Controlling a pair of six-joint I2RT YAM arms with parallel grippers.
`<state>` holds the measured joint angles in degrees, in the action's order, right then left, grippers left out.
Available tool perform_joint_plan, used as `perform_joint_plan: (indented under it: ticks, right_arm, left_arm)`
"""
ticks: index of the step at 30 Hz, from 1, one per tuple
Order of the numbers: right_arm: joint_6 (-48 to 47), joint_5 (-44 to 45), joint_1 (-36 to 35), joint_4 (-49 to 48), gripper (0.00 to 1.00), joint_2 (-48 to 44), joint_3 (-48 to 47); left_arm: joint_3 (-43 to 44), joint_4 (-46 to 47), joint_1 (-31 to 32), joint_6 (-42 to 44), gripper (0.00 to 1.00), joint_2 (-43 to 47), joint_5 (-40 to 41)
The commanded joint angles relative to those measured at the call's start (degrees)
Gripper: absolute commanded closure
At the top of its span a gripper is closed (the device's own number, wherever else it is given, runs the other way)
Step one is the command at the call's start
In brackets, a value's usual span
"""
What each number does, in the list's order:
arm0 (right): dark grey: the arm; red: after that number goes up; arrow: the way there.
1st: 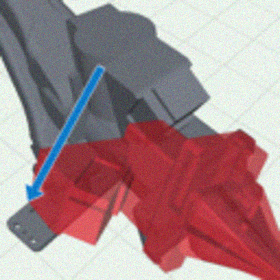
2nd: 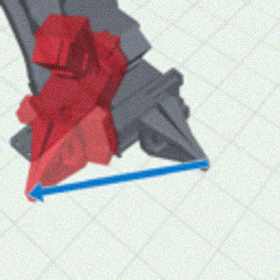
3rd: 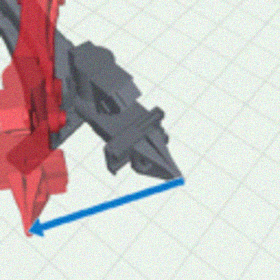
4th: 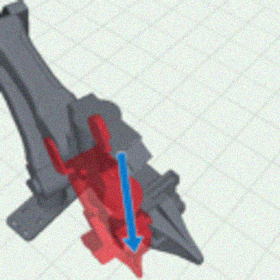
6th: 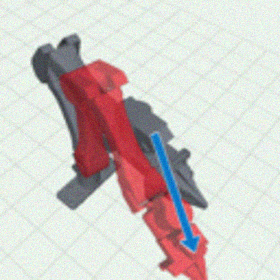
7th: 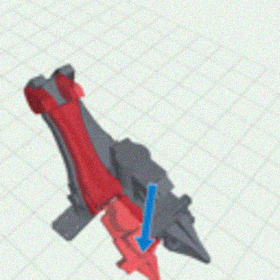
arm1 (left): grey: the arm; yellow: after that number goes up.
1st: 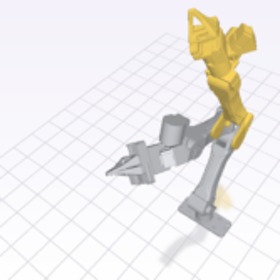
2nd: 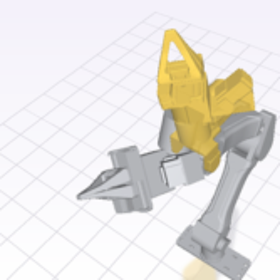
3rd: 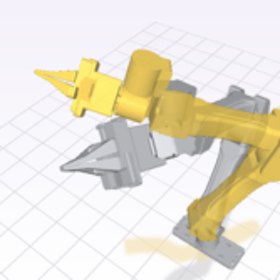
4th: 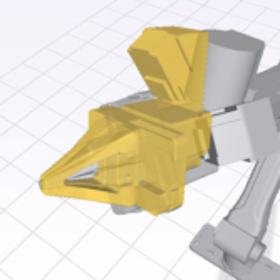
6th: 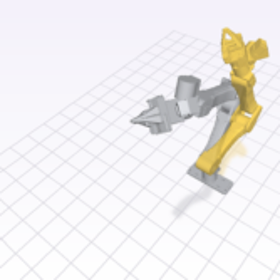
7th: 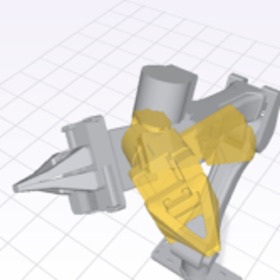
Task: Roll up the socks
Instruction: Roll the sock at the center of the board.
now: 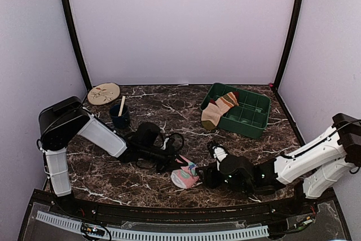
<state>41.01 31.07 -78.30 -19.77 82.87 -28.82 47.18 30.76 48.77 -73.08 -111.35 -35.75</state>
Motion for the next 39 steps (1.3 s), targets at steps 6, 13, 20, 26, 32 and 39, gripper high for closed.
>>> perform_joint_plan:
  ticks: [6,13,20,26,32,39]
  right_arm:
    - [10.8,-14.6,8.3,-11.7,0.41,1.5,2.8]
    - [14.4,-20.5,11.5,-15.4,0.41,6.6,2.9]
    - [16.2,-23.4,12.6,-19.0,0.41,11.1,2.6]
    - [19.0,-25.0,13.5,-22.1,0.41,13.5,3.9]
    - [20.9,-25.8,13.9,-24.0,0.48,15.2,4.0]
    - [19.5,-26.4,13.8,-21.9,0.74,16.0,3.0]
  left_arm:
    - [-3.4,4.8,1.5,4.4,1.0,-2.8,8.1]
    - [-5.0,8.3,2.7,5.0,1.0,-3.2,10.0]
    - [-5.7,9.6,4.1,6.7,1.0,-3.3,11.7]
    - [-5.8,10.5,5.5,7.2,1.0,-3.7,13.1]
    - [-5.3,10.0,6.9,7.6,1.0,-4.4,14.2]
    - [-5.6,9.7,7.3,6.8,0.97,-4.0,14.1]
